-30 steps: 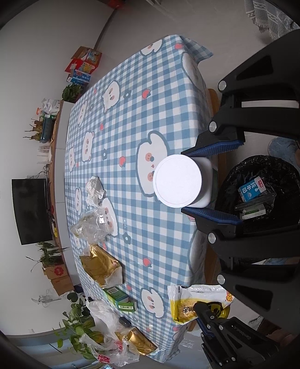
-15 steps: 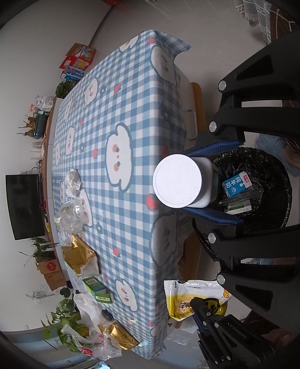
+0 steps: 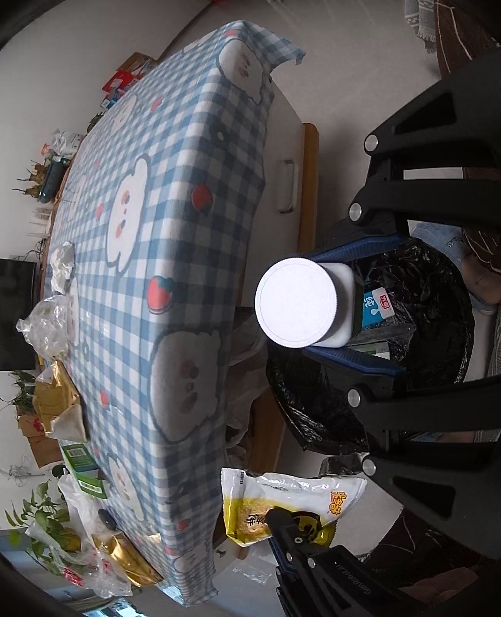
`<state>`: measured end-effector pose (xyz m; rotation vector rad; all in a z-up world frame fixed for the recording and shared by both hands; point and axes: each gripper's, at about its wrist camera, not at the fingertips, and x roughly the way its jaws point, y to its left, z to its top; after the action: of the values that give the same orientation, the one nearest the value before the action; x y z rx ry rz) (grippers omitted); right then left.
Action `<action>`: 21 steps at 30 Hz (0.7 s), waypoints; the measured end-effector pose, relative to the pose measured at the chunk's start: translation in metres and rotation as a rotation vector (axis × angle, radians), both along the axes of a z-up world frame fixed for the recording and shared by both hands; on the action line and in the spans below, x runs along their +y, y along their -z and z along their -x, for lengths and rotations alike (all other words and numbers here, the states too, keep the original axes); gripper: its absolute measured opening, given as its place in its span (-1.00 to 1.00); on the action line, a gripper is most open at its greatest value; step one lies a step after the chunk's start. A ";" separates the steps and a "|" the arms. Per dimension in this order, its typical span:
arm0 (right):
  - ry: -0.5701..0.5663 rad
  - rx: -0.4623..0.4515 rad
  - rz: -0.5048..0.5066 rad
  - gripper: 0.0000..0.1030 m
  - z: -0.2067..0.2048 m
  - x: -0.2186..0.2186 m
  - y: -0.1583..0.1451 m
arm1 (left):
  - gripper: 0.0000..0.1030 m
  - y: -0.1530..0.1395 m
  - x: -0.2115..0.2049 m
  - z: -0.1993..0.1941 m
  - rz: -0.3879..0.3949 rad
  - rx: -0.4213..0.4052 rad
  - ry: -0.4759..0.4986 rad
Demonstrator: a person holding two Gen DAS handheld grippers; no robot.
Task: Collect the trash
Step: 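Lift and carry the yellow packet and pill bottle over the black trash bin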
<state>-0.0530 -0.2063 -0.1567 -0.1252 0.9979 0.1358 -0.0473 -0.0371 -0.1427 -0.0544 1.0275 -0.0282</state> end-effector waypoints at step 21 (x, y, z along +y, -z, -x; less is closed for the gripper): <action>-0.029 0.100 0.013 -0.22 -0.023 0.023 0.064 | -0.83 0.055 0.002 -0.023 0.033 0.089 -0.012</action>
<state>-0.0300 -0.1837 -0.2212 -0.1453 1.0971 0.1632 -0.0245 -0.0347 -0.1972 -0.0922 1.1153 -0.0320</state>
